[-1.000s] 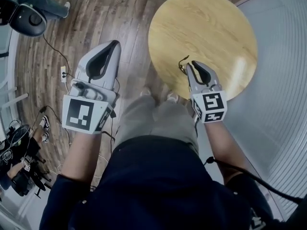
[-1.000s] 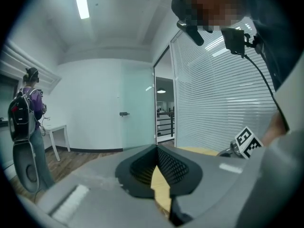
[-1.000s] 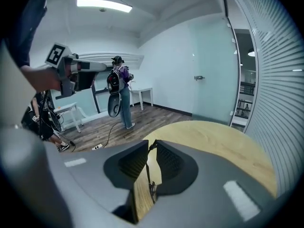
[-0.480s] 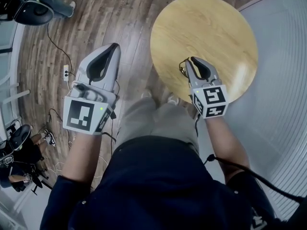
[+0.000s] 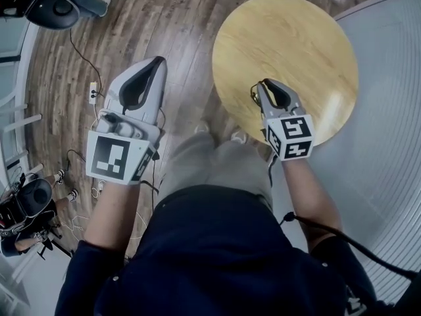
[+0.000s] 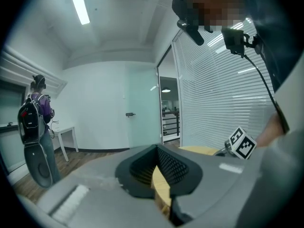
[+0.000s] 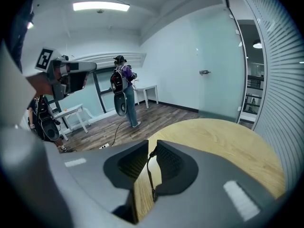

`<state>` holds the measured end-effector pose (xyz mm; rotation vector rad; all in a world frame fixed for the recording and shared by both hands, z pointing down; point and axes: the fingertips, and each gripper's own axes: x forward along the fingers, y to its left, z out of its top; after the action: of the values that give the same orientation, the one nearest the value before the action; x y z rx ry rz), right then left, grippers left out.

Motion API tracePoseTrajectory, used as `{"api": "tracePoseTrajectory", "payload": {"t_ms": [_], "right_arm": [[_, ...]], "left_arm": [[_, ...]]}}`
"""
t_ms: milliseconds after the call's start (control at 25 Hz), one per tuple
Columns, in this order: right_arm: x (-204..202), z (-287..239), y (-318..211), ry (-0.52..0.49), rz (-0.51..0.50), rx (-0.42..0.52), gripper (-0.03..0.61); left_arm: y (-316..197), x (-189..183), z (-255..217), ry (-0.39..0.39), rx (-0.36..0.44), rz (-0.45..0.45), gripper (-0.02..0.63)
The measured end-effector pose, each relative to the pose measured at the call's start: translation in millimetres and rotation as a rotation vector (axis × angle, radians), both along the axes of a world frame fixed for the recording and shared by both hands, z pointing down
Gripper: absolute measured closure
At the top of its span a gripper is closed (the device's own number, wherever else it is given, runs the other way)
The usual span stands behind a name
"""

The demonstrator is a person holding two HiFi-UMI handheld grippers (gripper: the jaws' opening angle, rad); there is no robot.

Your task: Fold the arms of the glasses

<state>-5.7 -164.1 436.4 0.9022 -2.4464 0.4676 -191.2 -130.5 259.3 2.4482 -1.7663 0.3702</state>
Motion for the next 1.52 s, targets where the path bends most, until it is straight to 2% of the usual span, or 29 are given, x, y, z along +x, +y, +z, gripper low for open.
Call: {"api": "tracePoseTrajectory", "payload": {"t_ms": [360,480,640,880,1200,1520], "right_arm": [[-1,9,-1,0.004,0.006,-0.006,0.544],[4,5,-4,0.014,0.018,0.024,0.54],[1,6,-6,0.025,0.008,0.01,0.495],[-1,18,-9,0.034,0.001,-0.023,0.499],[5,21,11,0.021,-0.001,-0.011,0.515],[9,20,11,0.021,0.011,-0.018,0.517]], "left_arm": [[4,0,10,-0.011,-0.002,-0.007,0.611],[6,2,8,-0.015,-0.005,-0.009,0.611],[6,0,5,-0.017,-0.009,-0.014,0.611],[2,-2,6,-0.018,-0.008,-0.024,0.611],[21,7,10,-0.025,0.001,-0.016,0.611],[16,10,12,-0.027,-0.012,0.004,0.611]]}}
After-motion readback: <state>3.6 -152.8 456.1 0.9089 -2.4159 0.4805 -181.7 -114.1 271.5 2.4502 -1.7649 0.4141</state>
